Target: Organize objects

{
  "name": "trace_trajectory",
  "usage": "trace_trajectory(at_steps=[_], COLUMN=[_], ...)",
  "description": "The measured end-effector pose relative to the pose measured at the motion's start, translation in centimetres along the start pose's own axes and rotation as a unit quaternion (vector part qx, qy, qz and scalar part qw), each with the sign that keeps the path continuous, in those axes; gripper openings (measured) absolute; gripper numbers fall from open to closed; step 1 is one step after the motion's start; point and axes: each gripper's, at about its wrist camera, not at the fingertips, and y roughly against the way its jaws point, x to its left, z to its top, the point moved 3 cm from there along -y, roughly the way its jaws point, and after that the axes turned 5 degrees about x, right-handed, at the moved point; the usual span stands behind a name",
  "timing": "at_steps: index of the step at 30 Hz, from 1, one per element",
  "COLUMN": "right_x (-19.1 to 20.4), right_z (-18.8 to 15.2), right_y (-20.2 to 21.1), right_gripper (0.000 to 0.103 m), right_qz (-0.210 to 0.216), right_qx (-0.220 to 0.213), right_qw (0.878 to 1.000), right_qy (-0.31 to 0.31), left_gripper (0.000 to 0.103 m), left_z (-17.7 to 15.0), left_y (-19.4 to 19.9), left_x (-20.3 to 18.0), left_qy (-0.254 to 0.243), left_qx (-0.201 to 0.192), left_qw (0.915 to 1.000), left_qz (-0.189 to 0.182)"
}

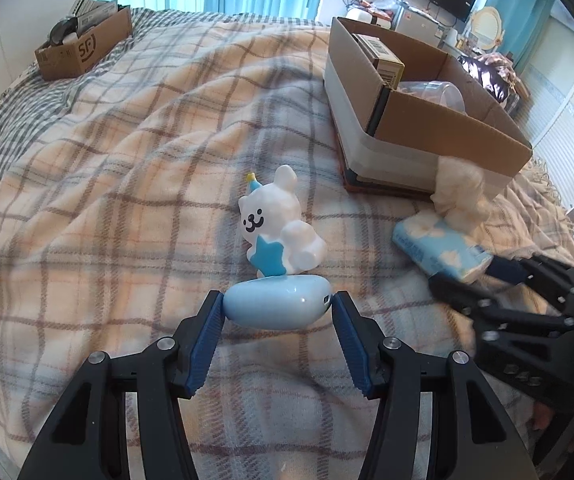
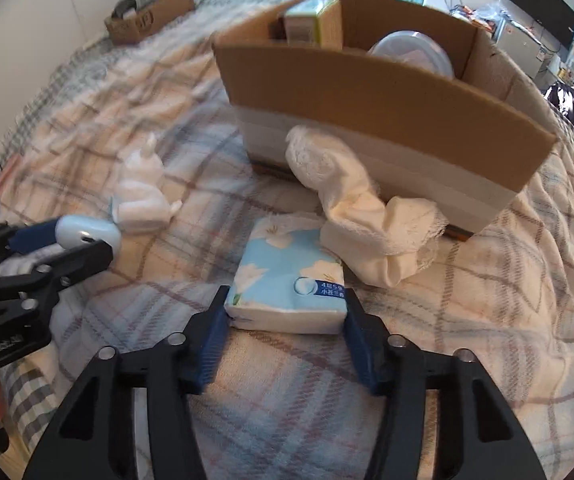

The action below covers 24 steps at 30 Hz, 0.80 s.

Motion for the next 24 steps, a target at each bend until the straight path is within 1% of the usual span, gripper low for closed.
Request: trace_trajectory(at_steps=[6,10,15,19,22,24], right_x=[1.2,2.4,2.3,1.3,0.0,-1.2], right_z=[-0.4,-1.1,-2.6,-2.9,-2.0,-1.0], right_y=[3.5,6.5,10.4,13.8,16.6,18.3], right_gripper=[0.052,0.052,0.052,0.052,0.052,0.052], right_qz=[-0.017,-0.023,-0.021,-0.023,-0.03,-0.035], right_qx=[-0.04,-0.064,-0.09,-0.119,-0.146,-0.163], right_qw=[0.999,0.996,0.994,0.991,0.988,0.986], right_qy=[0.032,0.058,0.058,0.049,0.037,0.03], left_gripper=[0.057,0.056,0.056,0.056,0.056,0.055], left_z=[-0.4,-1.6,-2.3,-1.3,0.2,1.7], left_y=[0.8,2.2,4.0,6.8,8.5,9.9], left_x=[-0.3,-1.0,-1.7,-2.7,-3.8,-5.0], left_qy=[0.005,0.002,0.003,-0.003,-0.008,-0.018], left_qx=[-0.008,-0.02,-0.033,-0.064,-0.081,-0.1], left_qw=[1.0,0.9998,0.9994,0.998,0.9966,0.9946], left_qz=[-0.002,-0.004,0.0,-0.003,-0.013,-0.02])
